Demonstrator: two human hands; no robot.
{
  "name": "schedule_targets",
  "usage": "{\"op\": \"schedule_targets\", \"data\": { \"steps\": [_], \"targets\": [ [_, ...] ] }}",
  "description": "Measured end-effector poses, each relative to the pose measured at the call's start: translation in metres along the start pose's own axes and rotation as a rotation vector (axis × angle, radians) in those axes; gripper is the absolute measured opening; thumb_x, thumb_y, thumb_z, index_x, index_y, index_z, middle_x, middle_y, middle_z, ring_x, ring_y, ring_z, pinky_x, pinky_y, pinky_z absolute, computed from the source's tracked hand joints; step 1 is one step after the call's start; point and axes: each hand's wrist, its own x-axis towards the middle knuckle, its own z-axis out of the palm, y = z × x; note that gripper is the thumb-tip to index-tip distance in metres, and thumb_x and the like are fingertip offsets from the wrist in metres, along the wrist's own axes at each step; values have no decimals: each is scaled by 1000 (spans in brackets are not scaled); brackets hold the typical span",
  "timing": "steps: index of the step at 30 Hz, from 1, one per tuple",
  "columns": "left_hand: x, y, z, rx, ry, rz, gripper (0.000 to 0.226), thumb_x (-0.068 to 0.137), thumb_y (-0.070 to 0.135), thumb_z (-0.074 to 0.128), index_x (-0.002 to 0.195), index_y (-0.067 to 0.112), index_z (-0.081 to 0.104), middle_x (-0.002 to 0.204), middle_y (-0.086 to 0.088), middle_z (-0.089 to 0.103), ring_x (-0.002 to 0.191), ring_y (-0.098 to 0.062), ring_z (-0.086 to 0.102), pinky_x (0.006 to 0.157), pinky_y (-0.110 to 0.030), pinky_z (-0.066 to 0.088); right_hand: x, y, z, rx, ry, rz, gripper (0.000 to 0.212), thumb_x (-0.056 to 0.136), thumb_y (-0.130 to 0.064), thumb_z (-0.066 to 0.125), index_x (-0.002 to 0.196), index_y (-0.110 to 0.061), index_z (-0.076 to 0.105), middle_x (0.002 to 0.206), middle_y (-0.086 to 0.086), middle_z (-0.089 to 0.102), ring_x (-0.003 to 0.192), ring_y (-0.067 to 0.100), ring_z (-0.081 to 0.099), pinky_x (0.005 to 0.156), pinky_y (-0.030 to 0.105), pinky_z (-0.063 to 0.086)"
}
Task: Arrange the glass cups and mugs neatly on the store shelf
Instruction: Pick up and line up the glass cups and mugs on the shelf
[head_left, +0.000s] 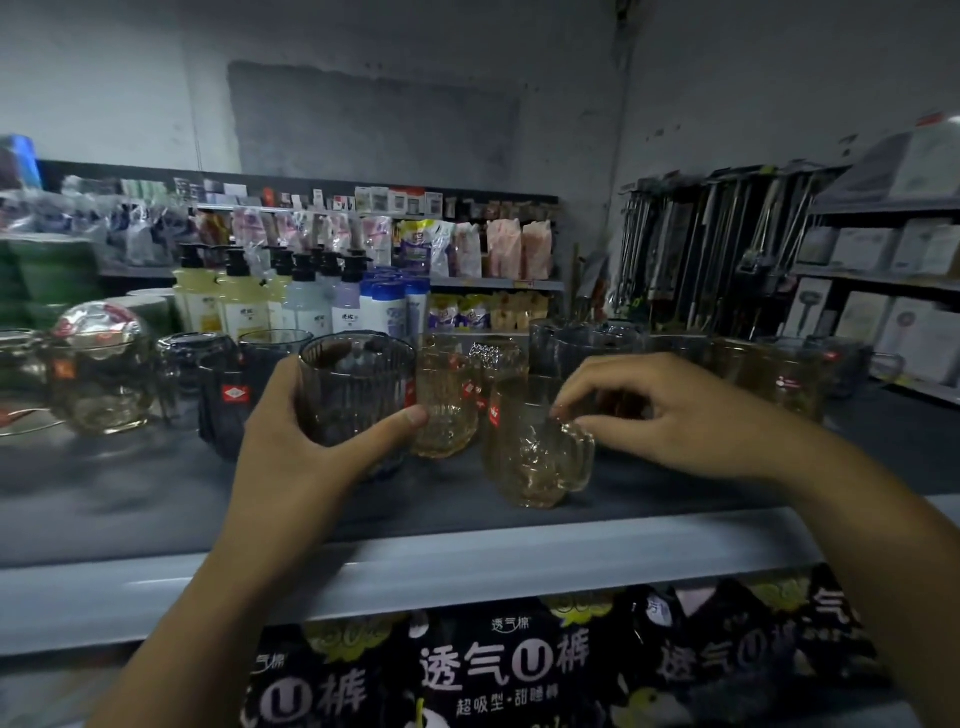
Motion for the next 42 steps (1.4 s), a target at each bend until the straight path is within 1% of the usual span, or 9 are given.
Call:
{"op": "schedule_targets", "data": {
  "steps": [5,11,17,20,24,27,31,35,42],
  "targets": [
    [0,-2,-1,-8,13,4,68,61,43,89,122,32,60,110,8,74,99,-8,72,89,-38,59,4,-18,17,-49,117,-71,6,90,-33,72,93,-28,73,87,-15,68,82,5,64,73,27,52],
    [0,-4,0,-11,36,12,70,60,43,89,123,35,59,110,7,74,98,-7,73,85,-32,59,7,-55,42,-447,336,56,23,91,-56,59,92,-33,60,81,-15,61,75,7,60,72,35,55],
    [-1,-6,2,-38,39,18,66,63,37,89,122,36,59,106,11,75,95,-3,73,79,-24,59,-3,-34,22,-296,176,126,37,83,-70,52,99,-38,61,96,-19,57,86,1,57,78,35,54],
    [1,-7,2,-27,32,17,62,64,35,90,118,31,60,102,11,75,89,0,72,69,-13,56,-5,-33,23,-212,202,101,35,81,-67,55,83,-33,63,84,-16,59,78,1,56,74,35,53],
    [2,-8,2,-32,24,16,63,63,35,90,119,32,60,102,13,75,88,2,72,67,-10,54,2,-43,38,-364,317,105,37,88,-64,57,71,-31,52,72,-14,55,67,4,54,63,31,50],
    [2,-9,2,-33,25,20,64,62,38,90,118,33,60,104,10,75,91,-1,73,70,-15,57,6,-49,42,-461,366,139,38,89,-67,54,78,-31,50,76,-14,54,71,7,56,67,36,53],
    [2,-8,1,-28,11,27,63,60,39,89,116,33,61,101,14,75,90,-1,73,71,-17,58,-6,-48,37,-355,247,200,22,95,-56,53,100,-36,56,93,-15,56,84,5,56,77,35,52],
    [3,-8,1,-17,4,28,55,61,37,88,107,26,60,91,20,73,79,4,70,62,-8,52,-4,-43,39,-300,273,194,15,95,-45,61,90,-31,57,87,-14,56,79,3,56,76,36,52],
    [2,-8,1,-28,11,25,58,61,35,90,110,27,61,95,16,74,83,2,71,62,-9,52,24,-45,51,-452,332,253,21,94,-46,60,92,-26,55,90,-6,59,84,23,62,75,42,56]
  ]
}}
